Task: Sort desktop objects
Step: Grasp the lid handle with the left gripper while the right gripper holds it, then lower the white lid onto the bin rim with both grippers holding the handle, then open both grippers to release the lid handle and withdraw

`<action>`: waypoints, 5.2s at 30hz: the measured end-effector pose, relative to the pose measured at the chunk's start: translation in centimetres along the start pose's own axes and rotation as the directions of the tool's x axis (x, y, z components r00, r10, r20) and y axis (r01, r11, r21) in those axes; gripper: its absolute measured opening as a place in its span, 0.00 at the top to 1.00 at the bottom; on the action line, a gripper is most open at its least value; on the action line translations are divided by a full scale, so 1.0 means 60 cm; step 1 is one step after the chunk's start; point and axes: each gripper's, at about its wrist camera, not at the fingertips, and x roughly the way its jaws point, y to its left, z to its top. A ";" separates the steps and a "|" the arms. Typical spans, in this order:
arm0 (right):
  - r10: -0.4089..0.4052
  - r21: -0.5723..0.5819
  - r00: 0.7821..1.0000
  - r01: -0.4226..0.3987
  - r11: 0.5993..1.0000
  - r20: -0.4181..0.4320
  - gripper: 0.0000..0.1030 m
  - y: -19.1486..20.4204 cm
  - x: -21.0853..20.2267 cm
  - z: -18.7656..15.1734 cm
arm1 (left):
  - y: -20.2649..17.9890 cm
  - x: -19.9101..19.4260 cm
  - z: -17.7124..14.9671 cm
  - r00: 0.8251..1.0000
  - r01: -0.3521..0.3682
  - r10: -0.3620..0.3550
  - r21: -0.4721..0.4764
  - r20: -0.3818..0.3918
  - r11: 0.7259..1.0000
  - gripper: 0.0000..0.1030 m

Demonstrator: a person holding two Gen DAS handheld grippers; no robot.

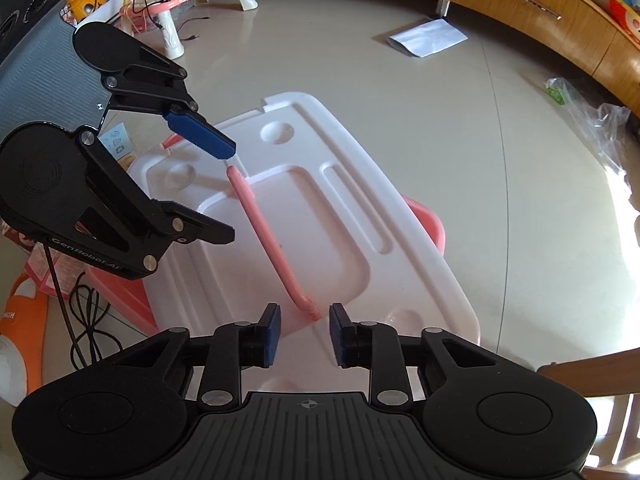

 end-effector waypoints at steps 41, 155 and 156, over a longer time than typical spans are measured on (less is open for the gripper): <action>-0.143 -0.112 0.990 0.142 0.984 -0.007 0.89 0.022 0.036 0.048 | -0.037 -0.015 -0.028 0.992 -0.017 0.017 0.007 -0.126 1.000 0.87; -0.240 0.508 0.970 0.195 0.839 0.025 0.50 0.159 -0.138 -0.225 | -0.247 -0.200 -0.184 0.945 -0.316 0.313 -0.499 -0.091 0.807 0.12; -0.255 0.533 0.967 0.204 0.821 0.023 0.48 0.159 -0.135 -0.234 | -0.251 -0.197 -0.187 0.944 -0.319 0.314 -0.500 -0.096 0.805 0.12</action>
